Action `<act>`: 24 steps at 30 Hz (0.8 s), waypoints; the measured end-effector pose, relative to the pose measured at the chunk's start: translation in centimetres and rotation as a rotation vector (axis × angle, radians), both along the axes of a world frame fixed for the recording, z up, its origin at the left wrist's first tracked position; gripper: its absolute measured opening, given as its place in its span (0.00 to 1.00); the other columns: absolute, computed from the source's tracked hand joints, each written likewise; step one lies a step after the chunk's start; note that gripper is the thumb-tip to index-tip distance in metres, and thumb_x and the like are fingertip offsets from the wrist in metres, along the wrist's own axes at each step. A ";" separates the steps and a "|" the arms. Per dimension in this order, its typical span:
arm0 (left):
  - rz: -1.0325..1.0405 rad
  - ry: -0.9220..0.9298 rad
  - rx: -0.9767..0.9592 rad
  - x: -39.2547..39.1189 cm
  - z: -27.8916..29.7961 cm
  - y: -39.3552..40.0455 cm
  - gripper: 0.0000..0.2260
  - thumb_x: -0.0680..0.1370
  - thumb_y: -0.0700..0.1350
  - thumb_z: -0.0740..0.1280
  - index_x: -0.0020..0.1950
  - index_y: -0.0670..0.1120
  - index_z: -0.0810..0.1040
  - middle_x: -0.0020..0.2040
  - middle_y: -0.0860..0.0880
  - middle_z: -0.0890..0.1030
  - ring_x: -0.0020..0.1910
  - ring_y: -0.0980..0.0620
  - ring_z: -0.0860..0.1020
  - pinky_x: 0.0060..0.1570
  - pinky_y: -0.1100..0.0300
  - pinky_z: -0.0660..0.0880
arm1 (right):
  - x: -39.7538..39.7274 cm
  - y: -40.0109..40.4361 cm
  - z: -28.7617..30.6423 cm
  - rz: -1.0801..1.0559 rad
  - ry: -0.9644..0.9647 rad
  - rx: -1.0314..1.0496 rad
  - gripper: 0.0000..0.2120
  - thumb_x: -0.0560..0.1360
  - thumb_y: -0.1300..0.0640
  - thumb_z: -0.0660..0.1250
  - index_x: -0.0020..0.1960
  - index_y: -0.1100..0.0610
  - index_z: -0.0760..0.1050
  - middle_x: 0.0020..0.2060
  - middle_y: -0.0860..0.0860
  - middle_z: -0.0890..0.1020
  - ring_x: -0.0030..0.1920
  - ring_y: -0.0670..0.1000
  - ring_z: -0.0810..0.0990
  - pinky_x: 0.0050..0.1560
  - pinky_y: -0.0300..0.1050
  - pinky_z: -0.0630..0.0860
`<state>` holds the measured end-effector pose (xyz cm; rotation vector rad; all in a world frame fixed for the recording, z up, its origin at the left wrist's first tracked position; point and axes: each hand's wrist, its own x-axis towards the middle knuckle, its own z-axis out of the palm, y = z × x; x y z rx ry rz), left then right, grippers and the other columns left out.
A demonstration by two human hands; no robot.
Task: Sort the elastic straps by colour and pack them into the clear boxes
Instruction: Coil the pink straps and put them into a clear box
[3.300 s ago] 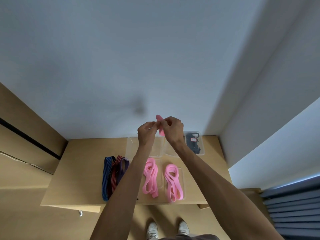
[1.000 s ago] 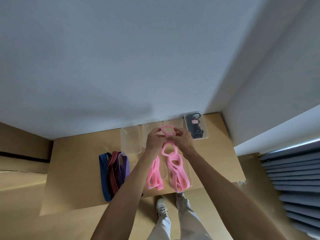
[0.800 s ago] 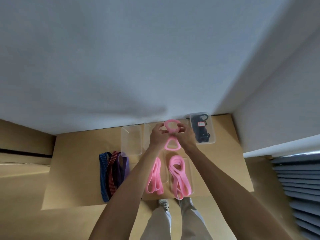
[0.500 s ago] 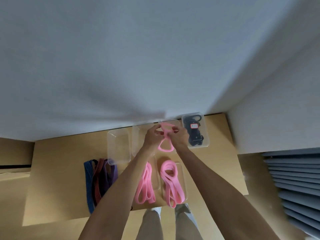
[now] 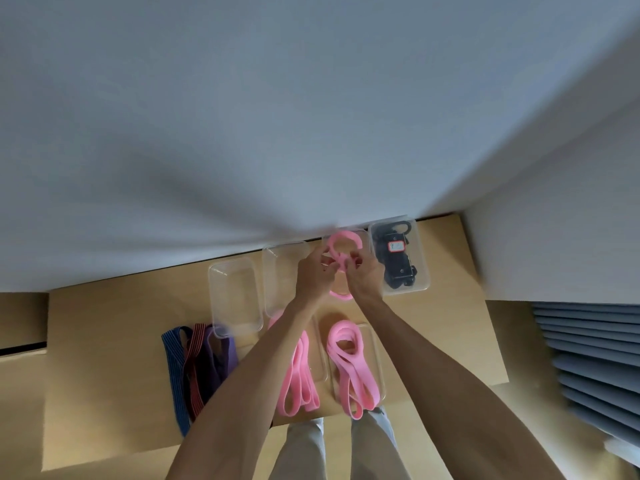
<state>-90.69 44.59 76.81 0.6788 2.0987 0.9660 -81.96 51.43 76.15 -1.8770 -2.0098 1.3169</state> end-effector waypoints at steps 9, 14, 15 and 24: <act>-0.262 0.355 -0.049 0.4 0.0 -0.3 0.10 0.78 0.34 0.65 0.55 0.39 0.84 0.51 0.40 0.83 0.48 0.41 0.80 0.48 0.52 0.74 | 1.1 -1.5 0.9 0.350 -0.130 0.304 0.33 0.73 0.72 0.64 0.76 0.57 0.67 0.67 0.61 0.73 0.52 0.60 0.79 0.46 0.48 0.76; -0.308 0.412 -0.111 0.4 0.2 -0.8 0.11 0.78 0.35 0.65 0.56 0.42 0.84 0.52 0.43 0.83 0.47 0.42 0.81 0.45 0.51 0.77 | 2.0 -1.4 0.4 0.386 -0.139 0.301 0.34 0.70 0.75 0.66 0.74 0.59 0.67 0.64 0.60 0.74 0.53 0.60 0.79 0.48 0.51 0.79; -0.322 0.426 -0.112 0.4 0.4 -0.8 0.11 0.78 0.35 0.65 0.56 0.42 0.84 0.52 0.44 0.82 0.47 0.42 0.80 0.44 0.50 0.77 | 2.2 -1.3 0.3 0.408 -0.160 0.294 0.33 0.69 0.76 0.66 0.73 0.60 0.69 0.63 0.60 0.74 0.54 0.60 0.78 0.49 0.52 0.79; -0.435 0.534 -0.168 0.7 0.0 -1.1 0.13 0.75 0.38 0.71 0.60 0.43 0.82 0.59 0.45 0.81 0.54 0.43 0.80 0.46 0.51 0.78 | 3.1 -1.0 0.0 0.573 -0.341 0.482 0.18 0.71 0.66 0.73 0.60 0.59 0.79 0.68 0.58 0.75 0.72 0.62 0.68 0.70 0.61 0.64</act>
